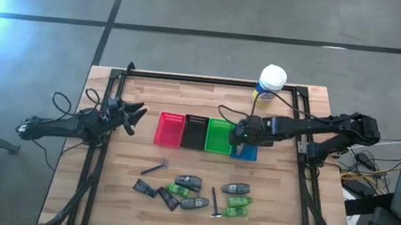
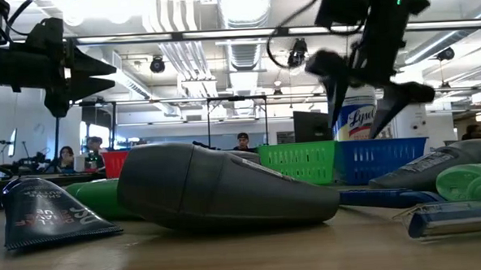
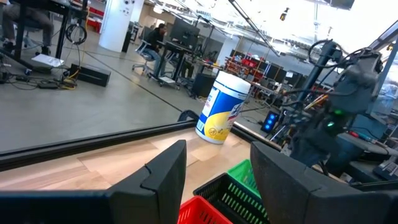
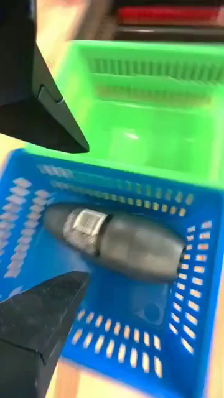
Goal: Pick & Place Travel size toiletries
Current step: Put the gray deodorant into the blue bin
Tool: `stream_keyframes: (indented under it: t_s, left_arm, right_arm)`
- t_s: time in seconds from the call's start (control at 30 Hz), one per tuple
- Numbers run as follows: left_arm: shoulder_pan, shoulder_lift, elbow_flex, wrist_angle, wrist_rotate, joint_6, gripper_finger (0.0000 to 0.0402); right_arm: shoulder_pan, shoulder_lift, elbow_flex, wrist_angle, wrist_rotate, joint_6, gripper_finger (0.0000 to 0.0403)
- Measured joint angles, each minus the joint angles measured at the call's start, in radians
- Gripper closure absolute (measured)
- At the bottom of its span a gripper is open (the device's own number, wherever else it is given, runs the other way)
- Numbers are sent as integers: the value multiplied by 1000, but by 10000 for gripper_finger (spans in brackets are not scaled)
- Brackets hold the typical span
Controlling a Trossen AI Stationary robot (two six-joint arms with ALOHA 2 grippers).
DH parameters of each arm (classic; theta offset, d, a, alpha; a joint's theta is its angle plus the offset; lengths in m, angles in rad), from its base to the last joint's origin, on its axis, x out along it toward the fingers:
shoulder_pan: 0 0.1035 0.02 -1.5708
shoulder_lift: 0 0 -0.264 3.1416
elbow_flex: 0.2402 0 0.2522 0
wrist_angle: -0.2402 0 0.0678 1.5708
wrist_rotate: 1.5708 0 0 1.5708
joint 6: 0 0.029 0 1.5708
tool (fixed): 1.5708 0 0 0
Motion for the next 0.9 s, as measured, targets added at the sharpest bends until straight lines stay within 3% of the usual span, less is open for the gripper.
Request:
stream_keyframes:
  t_s: [0.13,0.27,0.43,0.6,0.9]
  left_arm:
    - [0,0,0,0,0,0,217]
    - [0,0,0,0,0,0,217]
    - [0,0,0,-1,0,0,217]
    - [0,0,0,-1,0,0,217]
    - [0,0,0,-1,0,0,217]
  right_arm:
    - [90,-7,106,-113,-5,-280,64]
    - [223,11,159,-122,-103,-538,67]
    - [387,61,155,-124,-185,-534,83]
    - [515,131,152,-124,-153,-567,104]
    - [552,320,174,-117,-100,-703,122]
